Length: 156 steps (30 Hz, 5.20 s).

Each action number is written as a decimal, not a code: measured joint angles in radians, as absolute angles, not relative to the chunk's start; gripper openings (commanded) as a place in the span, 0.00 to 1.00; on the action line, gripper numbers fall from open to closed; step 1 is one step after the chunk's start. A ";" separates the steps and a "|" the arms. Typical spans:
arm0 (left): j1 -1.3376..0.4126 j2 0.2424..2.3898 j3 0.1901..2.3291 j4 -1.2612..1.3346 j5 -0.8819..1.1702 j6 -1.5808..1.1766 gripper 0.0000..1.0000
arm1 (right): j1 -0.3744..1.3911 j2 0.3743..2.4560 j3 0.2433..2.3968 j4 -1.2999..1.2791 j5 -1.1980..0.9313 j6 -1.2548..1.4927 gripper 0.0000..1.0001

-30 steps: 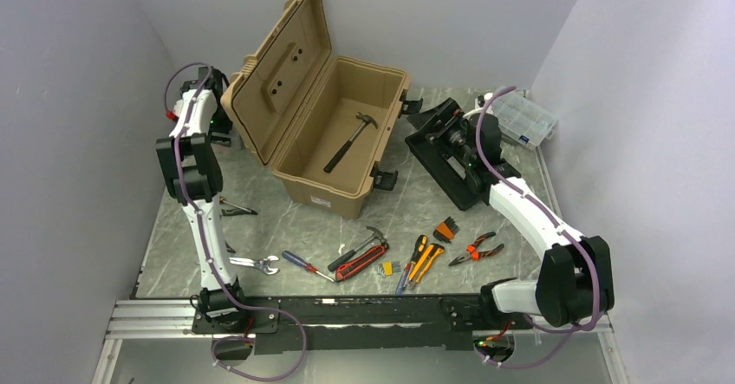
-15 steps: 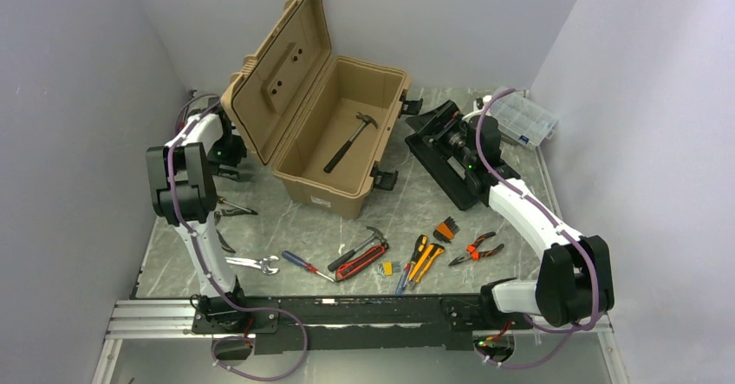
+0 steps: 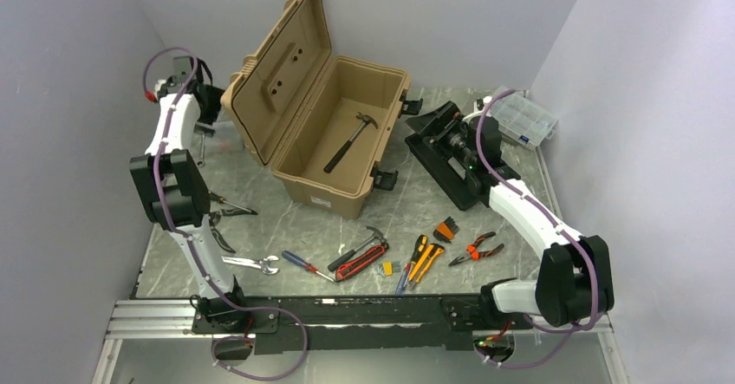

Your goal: Pack the tool kit

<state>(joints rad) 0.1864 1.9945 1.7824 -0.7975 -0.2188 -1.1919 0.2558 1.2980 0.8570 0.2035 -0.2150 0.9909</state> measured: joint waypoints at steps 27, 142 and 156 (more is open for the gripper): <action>0.220 2.182 1.714 -0.486 -0.077 -1.190 0.00 | 0.234 1.298 0.857 0.197 -0.224 0.988 0.91; 0.147 1.398 1.329 -0.896 -0.365 -1.051 0.98 | 0.197 1.144 0.805 0.176 -0.298 1.013 0.93; 0.129 1.766 1.511 -0.890 -0.266 -1.112 0.99 | 0.197 1.132 0.801 0.167 -0.300 1.013 0.93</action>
<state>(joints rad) 0.1287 1.7660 1.5108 -0.8898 -0.2657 -1.1118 0.1967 1.1320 0.8009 0.1669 -0.3000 1.0130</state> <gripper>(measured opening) 0.994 0.928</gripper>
